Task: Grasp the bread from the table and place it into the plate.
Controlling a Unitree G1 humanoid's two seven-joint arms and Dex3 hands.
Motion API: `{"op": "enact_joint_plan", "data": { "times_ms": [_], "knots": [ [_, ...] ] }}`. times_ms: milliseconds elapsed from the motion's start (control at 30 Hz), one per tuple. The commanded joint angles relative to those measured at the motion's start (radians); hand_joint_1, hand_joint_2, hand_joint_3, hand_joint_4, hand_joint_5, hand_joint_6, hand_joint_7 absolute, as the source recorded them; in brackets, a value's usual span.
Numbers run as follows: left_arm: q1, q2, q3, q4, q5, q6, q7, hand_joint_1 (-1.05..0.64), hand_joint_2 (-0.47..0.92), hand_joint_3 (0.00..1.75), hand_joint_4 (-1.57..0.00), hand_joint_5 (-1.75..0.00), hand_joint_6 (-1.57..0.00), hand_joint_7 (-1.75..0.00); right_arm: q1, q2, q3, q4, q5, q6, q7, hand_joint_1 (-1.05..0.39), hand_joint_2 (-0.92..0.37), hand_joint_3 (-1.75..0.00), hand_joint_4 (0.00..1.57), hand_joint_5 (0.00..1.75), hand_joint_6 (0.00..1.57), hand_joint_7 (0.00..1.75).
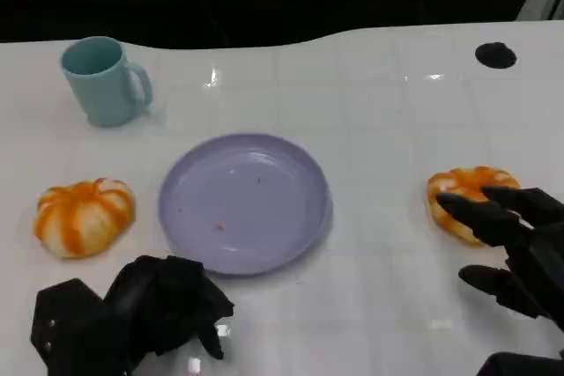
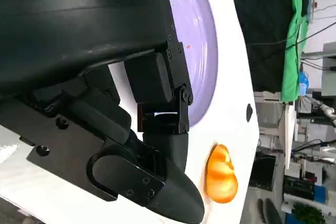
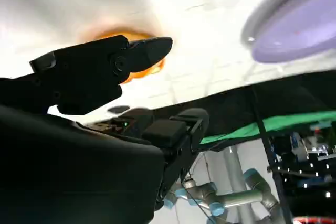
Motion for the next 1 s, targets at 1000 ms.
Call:
{"op": "enact_joint_plan", "data": {
  "times_ms": [1000],
  "knots": [
    [0.017, 0.014, -0.008, -0.008, 0.010, -0.035, 0.004, -1.05, 0.82, 0.02, -1.47, -1.05, -1.52, -0.68, -0.338, 0.024, 0.272, 0.354, -0.075, 0.397, 0.036, -0.38, -0.79, 0.00, 0.02, 0.34, 0.25, 0.01]
  ]
}}
